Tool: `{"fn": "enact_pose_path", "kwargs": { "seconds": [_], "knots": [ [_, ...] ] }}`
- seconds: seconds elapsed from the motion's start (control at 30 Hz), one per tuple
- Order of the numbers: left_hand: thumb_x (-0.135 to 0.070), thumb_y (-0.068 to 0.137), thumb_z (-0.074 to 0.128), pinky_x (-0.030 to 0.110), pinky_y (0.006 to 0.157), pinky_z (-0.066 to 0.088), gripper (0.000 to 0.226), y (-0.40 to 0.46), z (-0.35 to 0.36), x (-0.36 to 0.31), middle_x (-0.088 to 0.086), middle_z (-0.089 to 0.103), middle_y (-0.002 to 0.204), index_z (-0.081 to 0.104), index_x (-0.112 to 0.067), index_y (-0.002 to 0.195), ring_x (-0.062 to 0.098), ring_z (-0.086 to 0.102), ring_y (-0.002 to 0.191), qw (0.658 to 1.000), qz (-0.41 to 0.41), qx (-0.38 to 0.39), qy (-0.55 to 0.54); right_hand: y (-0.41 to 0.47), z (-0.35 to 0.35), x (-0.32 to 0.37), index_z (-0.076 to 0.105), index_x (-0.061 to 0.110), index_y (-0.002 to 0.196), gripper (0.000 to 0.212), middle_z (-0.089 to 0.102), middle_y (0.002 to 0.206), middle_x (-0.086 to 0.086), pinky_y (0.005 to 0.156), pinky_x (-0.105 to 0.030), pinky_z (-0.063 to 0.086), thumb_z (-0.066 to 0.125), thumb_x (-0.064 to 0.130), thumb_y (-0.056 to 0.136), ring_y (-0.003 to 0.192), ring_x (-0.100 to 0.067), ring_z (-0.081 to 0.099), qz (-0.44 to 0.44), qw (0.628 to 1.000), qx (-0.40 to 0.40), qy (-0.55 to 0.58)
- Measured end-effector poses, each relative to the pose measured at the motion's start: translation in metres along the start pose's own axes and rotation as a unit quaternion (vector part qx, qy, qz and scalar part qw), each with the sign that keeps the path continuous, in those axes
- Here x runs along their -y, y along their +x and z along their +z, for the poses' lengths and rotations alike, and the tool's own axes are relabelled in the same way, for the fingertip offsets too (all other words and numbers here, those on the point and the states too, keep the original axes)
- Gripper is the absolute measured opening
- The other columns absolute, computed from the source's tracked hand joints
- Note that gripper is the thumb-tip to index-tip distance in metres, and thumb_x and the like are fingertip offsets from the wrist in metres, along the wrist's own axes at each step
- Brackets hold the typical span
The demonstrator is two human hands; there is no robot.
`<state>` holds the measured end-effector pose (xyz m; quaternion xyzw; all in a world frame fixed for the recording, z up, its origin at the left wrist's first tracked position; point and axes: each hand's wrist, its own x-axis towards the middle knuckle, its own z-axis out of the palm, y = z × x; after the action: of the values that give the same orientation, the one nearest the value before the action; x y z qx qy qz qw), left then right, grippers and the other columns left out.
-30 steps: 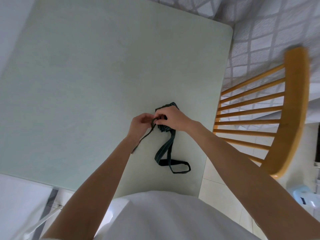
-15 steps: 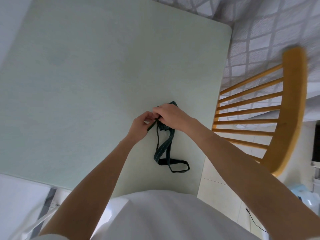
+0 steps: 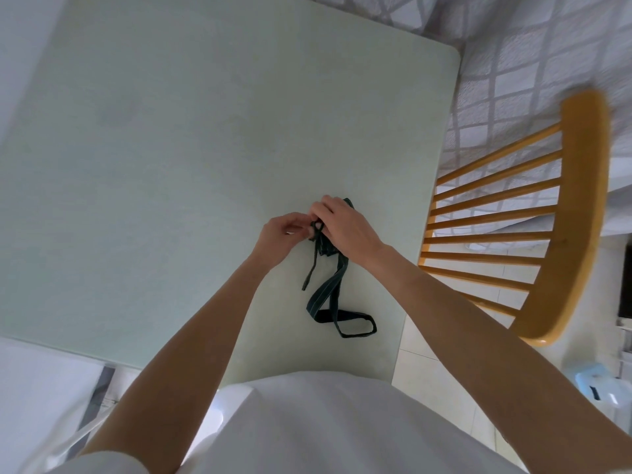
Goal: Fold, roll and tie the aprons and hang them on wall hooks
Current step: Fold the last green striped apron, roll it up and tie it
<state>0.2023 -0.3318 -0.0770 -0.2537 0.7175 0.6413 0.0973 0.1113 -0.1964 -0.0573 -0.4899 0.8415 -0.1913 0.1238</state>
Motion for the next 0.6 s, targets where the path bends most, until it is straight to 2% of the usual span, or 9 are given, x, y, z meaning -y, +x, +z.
{"fn": "enact_pose_path", "kwargs": {
  "seconds": [0.1,0.2,0.33,0.4,0.5,0.6],
  "knots": [
    [-0.02,0.09,0.059,0.015,0.077,0.041,0.012,0.004,-0.005,0.001,-0.008,0.063,0.098,0.064,-0.016,0.1,0.002,0.059,0.087,0.994,-0.004,-0.005,0.108,0.001,0.001,-0.001,0.058,0.003,0.087,0.01,0.057,0.08,-0.01,0.054,-0.032,0.044,0.066,0.002,0.081,0.069,-0.023,0.053,0.018,0.999,-0.01,0.033],
    [-0.023,0.096,0.045,0.024,0.075,0.036,0.021,0.006,-0.008,0.004,-0.002,0.054,0.097,0.059,-0.008,0.103,0.013,0.051,0.087,0.962,0.025,0.017,0.271,0.001,0.005,0.0,0.062,0.003,0.081,0.008,0.059,0.072,-0.009,0.051,-0.028,0.043,0.069,0.007,0.08,0.06,-0.022,0.054,0.025,0.999,-0.015,0.037],
    [-0.022,0.097,0.036,0.033,0.069,0.035,0.026,0.007,-0.011,0.001,-0.003,0.043,0.071,0.049,-0.01,0.078,0.02,0.045,0.071,0.889,0.104,0.031,0.444,-0.001,0.012,0.006,0.064,0.002,0.082,0.006,0.06,0.074,-0.011,0.053,-0.033,0.048,0.067,0.007,0.082,0.062,-0.025,0.057,0.042,0.998,-0.011,0.045],
    [-0.024,0.098,0.036,0.033,0.066,0.033,0.027,0.007,-0.015,0.001,-0.003,0.045,0.069,0.046,-0.011,0.077,0.023,0.049,0.069,0.882,0.131,0.026,0.452,0.0,0.012,0.005,0.064,0.002,0.082,0.005,0.06,0.074,-0.011,0.054,-0.032,0.047,0.066,0.007,0.083,0.062,-0.025,0.057,0.052,0.997,-0.02,0.05],
    [-0.033,0.097,0.045,0.03,0.066,0.041,0.024,0.007,-0.028,0.009,-0.004,0.063,0.082,0.058,-0.014,0.091,0.018,0.058,0.074,0.915,0.118,0.005,0.385,-0.001,0.009,0.003,0.066,0.003,0.082,0.003,0.062,0.075,-0.01,0.056,-0.033,0.049,0.067,0.006,0.082,0.063,-0.025,0.059,0.058,0.996,-0.022,0.057],
    [-0.037,0.091,0.056,0.03,0.072,0.05,0.018,0.007,-0.037,0.016,-0.006,0.071,0.084,0.066,-0.022,0.088,0.014,0.064,0.078,0.935,0.076,-0.043,0.343,-0.004,0.011,0.003,0.067,0.006,0.077,0.007,0.063,0.074,-0.007,0.054,-0.035,0.053,0.07,0.0,0.077,0.062,-0.022,0.061,0.037,0.997,-0.025,0.061]
  ]
}}
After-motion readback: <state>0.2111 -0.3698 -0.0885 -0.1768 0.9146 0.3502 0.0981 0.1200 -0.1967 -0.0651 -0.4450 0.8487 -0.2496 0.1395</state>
